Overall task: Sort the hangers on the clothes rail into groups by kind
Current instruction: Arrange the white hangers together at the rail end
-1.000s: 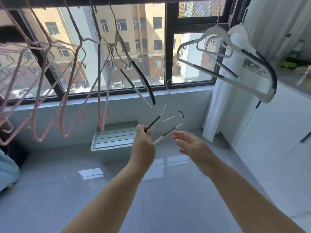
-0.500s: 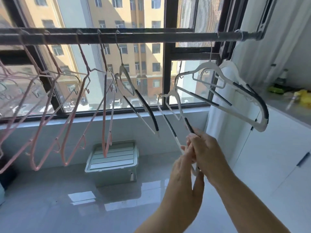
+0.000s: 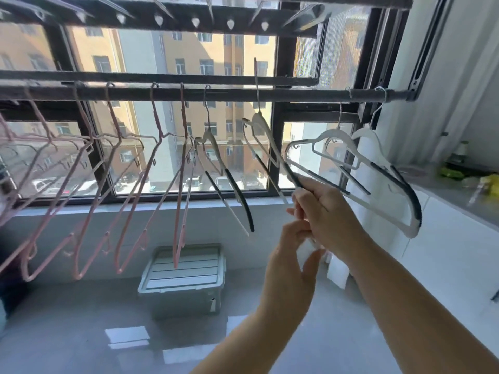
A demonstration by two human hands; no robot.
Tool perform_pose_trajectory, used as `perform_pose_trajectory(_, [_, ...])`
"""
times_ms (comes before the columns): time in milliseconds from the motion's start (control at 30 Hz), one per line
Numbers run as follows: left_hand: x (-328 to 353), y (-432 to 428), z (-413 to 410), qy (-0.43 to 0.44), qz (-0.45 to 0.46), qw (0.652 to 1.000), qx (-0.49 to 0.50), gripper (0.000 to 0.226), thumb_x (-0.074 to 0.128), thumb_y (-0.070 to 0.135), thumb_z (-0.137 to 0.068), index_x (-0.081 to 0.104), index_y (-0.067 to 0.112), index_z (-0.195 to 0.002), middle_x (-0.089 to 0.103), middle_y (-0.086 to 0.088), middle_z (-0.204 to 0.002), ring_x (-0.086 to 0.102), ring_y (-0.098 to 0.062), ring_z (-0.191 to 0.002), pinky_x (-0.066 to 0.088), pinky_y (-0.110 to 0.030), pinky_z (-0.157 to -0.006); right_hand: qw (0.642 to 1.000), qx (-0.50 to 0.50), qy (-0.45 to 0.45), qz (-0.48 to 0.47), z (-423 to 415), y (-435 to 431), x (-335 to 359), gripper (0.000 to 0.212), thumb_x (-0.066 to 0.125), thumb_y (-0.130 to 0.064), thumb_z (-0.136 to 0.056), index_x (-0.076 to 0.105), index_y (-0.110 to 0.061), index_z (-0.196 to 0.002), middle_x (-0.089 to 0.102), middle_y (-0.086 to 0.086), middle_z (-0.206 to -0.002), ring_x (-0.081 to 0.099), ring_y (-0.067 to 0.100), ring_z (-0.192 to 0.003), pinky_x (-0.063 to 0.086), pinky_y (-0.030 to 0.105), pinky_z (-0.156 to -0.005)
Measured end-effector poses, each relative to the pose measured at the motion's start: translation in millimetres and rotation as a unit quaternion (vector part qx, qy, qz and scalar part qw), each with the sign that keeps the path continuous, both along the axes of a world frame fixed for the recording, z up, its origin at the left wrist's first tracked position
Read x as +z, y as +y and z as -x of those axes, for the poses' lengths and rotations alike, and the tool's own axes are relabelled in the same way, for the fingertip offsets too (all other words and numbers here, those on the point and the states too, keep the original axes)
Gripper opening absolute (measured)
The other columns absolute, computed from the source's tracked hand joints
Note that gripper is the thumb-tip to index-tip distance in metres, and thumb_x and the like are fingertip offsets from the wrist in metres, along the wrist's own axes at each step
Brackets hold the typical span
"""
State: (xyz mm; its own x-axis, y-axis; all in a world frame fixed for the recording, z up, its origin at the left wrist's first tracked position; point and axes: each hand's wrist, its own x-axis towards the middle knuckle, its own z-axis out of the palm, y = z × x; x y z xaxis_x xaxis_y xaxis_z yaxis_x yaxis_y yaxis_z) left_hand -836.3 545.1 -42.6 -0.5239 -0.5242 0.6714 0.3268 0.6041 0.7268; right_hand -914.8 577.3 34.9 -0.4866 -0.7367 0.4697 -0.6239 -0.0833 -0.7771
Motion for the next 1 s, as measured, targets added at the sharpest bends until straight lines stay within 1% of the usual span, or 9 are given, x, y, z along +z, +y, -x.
perform_pose_trajectory(100, [3.7,-11.0,2.5,-0.001,-0.007,1.0,0.015,0.035,0.062,-0.001,-0.08,0.047,0.021,-0.103,0.063,0.004,-0.093,0.06,-0.001,-0.091,0.041,-0.009,-0.088,1.0,0.007,-0.026,0.004,1.0,-14.2,5.3,0.038,0.037,-0.011,-0.095,0.047,-0.038,-0.069,0.045,-0.002,-0.051,0.049,0.0,-0.046,0.055,0.039,-0.087])
perform_pose_trajectory(300, [3.0,-23.8,6.3,-0.04,-0.015,0.998,0.035,0.034,0.064,0.003,-0.08,0.047,0.028,-0.096,0.061,0.012,-0.089,0.059,0.001,-0.09,0.041,-0.009,-0.091,0.998,-0.005,-0.051,-0.027,8.0,-30.0,1.2,0.035,0.037,-0.01,-0.094,0.049,-0.028,-0.066,0.046,-0.001,-0.052,0.045,0.001,-0.042,0.054,0.046,-0.082])
perform_pose_trajectory(367, [-0.4,-24.8,7.6,-0.057,-0.012,0.997,0.045,0.037,0.064,0.005,-0.081,0.045,0.034,-0.093,0.061,0.013,-0.089,0.058,0.001,-0.09,0.04,-0.006,-0.088,0.998,-0.001,-0.054,-0.035,9.2,-30.7,-1.8,0.034,0.037,-0.009,-0.094,0.05,-0.018,-0.064,0.043,0.003,-0.054,0.042,0.005,-0.042,0.057,0.033,-0.072])
perform_pose_trajectory(467, [-7.3,-23.0,9.7,-0.07,-0.007,0.995,0.066,0.038,0.064,0.005,-0.08,0.045,0.032,-0.099,0.061,0.011,-0.091,0.058,0.0,-0.09,0.04,-0.006,-0.084,0.997,-0.003,-0.048,-0.054,9.8,-29.0,-5.6,0.03,0.036,-0.009,-0.094,0.051,-0.012,-0.068,0.048,0.004,-0.059,0.049,0.011,-0.054,0.045,0.015,-0.054])
perform_pose_trajectory(600, [-14.7,-11.3,9.9,-0.058,-0.006,0.992,0.112,0.062,0.067,0.008,-0.077,0.03,0.035,-0.119,0.049,0.011,-0.113,0.047,0.006,-0.105,0.038,-0.008,-0.092,0.992,0.004,0.017,-0.122,14.7,-22.6,-12.1,0.022,0.036,-0.031,-0.097,0.052,-0.021,-0.086,0.055,-0.011,-0.079,0.057,0.007,-0.077,0.044,0.017,-0.066])
perform_pose_trajectory(700, [-12.8,3.7,9.8,-0.026,0.036,0.984,0.171,0.072,0.067,0.01,-0.075,0.022,0.04,-0.123,0.029,0.031,-0.114,0.036,0.008,-0.107,0.039,-0.021,-0.094,0.982,-0.027,0.101,-0.159,22.7,-3.6,-17.3,0.048,0.033,-0.057,-0.088,0.051,-0.026,-0.12,0.049,-0.015,-0.106,0.051,0.002,-0.1,0.038,0.02,-0.086])
perform_pose_trajectory(767, [-9.3,15.2,13.7,-0.007,0.071,0.983,0.171,0.062,0.062,0.016,-0.078,0.025,0.041,-0.121,0.027,0.036,-0.11,0.035,0.009,-0.102,0.039,-0.02,-0.089,0.973,-0.111,0.164,-0.121,31.3,18.6,-10.9,0.05,0.04,-0.049,-0.09,0.048,-0.021,-0.13,0.048,-0.008,-0.124,0.043,0.007,-0.118,0.028,0.019,-0.097])
perform_pose_trajectory(900, [-4.4,42.0,35.6,-0.033,0.12,0.991,0.042,0.032,0.046,0.024,-0.085,0.043,0.032,-0.115,0.045,0.018,-0.104,0.043,0.007,-0.098,0.037,-0.012,-0.089,0.934,-0.246,0.249,-0.067,70.9,69.1,10.1,0.048,0.042,-0.036,-0.083,0.054,-0.013,-0.124,0.053,0.007,-0.128,0.046,0.02,-0.12,0.026,0.019,-0.096])
perform_pose_trajectory(1000, [-5.5,65.2,61.7,-0.136,0.16,0.976,-0.054,0.044,0.042,0.029,-0.09,0.034,0.024,-0.133,0.043,0.003,-0.13,0.04,-0.011,-0.12,0.031,-0.024,-0.105,0.915,-0.307,0.23,-0.124,106.9,95.5,14.7,0.04,0.049,-0.024,-0.089,0.052,-0.009,-0.125,0.053,0.013,-0.126,0.048,0.029,-0.117,0.034,0.028,-0.097])
